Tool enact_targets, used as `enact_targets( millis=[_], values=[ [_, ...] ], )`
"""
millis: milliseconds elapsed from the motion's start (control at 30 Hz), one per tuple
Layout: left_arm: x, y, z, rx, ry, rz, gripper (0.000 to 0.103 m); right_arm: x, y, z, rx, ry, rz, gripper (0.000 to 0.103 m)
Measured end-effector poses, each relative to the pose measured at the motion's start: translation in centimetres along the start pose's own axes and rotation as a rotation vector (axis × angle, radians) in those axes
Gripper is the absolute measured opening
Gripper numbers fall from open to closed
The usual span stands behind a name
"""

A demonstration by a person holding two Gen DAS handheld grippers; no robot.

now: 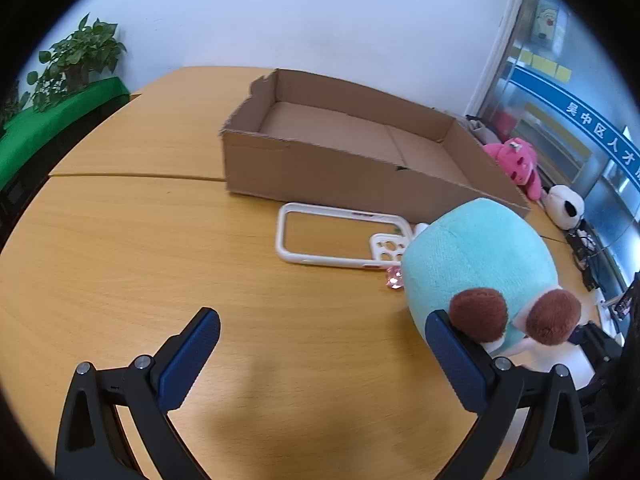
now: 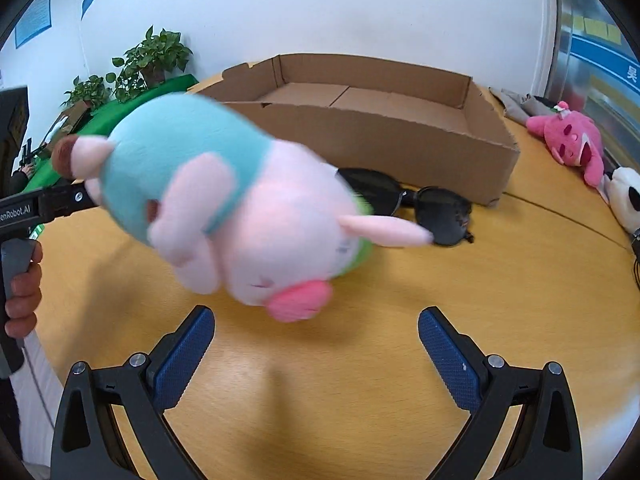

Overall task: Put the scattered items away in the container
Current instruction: 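Move both tools toward the plush pig lying on the table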

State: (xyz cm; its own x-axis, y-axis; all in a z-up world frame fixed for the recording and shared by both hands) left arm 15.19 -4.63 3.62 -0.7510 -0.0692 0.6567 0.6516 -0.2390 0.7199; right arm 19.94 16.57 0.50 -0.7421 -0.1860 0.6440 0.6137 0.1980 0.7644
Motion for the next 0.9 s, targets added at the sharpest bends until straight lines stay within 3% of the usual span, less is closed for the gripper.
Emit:
enact_targets(
  millis=[167, 300, 367, 533, 700, 833, 900],
  values=[
    [0.1, 0.7, 0.2, 0.023, -0.031, 0.012, 0.102, 0.2, -0.1, -0.4, 0.010, 0.013, -0.002, 0.103],
    [0.6, 2.4, -1.8, 0.012, 0.046, 0.055, 0.102, 0.2, -0.4, -0.2, 0.020, 0.006, -0.006, 0.103],
    [0.8, 2.9, -2.3, -0.038, 0.101, 0.063, 0.102, 0.1, -0.6, -0.1, 0.021, 0.004, -0.013, 0.103],
    [0.5, 1.4, 0.2, -0.142, 0.093, 0.014, 0.102, 0.2, -0.6, 0.0, 0.029, 0.004, -0.006, 0.103],
    [0.3, -0.8, 3.2, -0.169, 0.034, -0.037, 0.102, 0.2, -0.1, 0.3, 0.025, 0.002, -0.002, 0.103],
    [-0.2, -2.8, 4.1, -0.125, 0.003, -0.087, 0.103, 0.3, 0.3, 0.8, 0.016, -0.006, -0.001, 0.103],
    [-0.4, -3.1, 4.0, -0.156, 0.016, -0.099, 0.103, 0.3, 0.4, 0.8, 0.017, -0.002, 0.003, 0.103]
  ],
)
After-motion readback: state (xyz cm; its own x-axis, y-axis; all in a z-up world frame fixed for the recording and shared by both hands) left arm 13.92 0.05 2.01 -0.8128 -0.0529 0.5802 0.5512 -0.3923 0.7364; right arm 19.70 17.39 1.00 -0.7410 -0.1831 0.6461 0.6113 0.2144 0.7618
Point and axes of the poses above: each gripper's, at about its wrist camera, not at the fingertips, and y roughly against the way its jaws point, z to its right, x to its top, the point moved 3 cm from there along -y, roughly the way its jaws point
